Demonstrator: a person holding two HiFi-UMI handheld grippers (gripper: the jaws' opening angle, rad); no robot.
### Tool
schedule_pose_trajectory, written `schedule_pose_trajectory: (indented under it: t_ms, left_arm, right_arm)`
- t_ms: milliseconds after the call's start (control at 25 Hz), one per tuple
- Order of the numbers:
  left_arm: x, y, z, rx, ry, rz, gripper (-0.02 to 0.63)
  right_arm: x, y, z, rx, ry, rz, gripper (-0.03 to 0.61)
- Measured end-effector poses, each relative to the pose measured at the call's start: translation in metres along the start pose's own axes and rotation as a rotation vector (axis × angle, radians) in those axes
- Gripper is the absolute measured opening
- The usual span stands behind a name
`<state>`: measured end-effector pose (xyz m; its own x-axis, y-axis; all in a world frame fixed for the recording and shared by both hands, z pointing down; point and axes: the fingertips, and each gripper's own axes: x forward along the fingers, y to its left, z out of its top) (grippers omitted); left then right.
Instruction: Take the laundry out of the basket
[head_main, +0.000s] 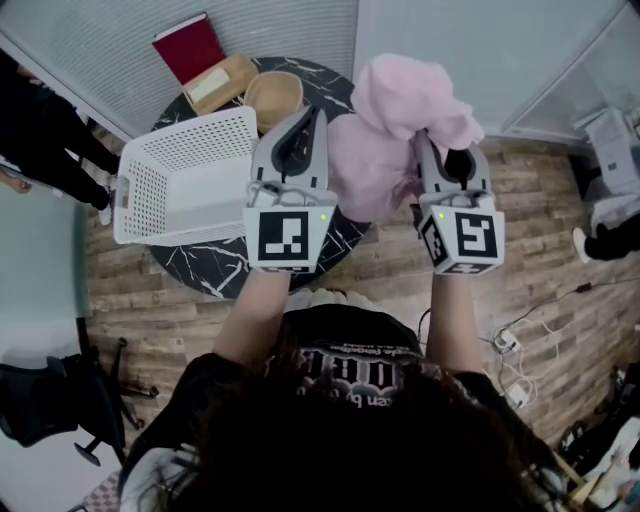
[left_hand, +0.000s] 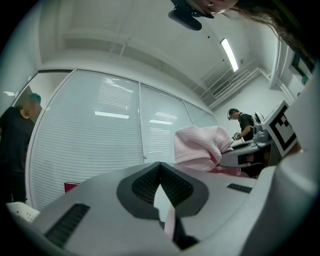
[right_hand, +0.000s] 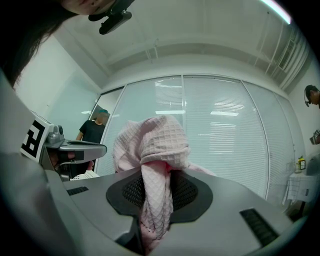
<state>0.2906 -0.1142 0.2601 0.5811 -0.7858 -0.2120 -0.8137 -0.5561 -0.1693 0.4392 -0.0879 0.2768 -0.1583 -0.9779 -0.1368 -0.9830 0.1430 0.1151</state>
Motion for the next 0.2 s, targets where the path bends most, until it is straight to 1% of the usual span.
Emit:
schedule_pose_trajectory:
  t_ms: [200]
  left_arm:
    - [0.0011, -0.0013, 0.0009, -0.005, -0.003, 0.003, -0.002]
  right_arm:
    - [-0.0005, -0.0029, -0.0002, 0.004, -0.002, -0.002, 0.11]
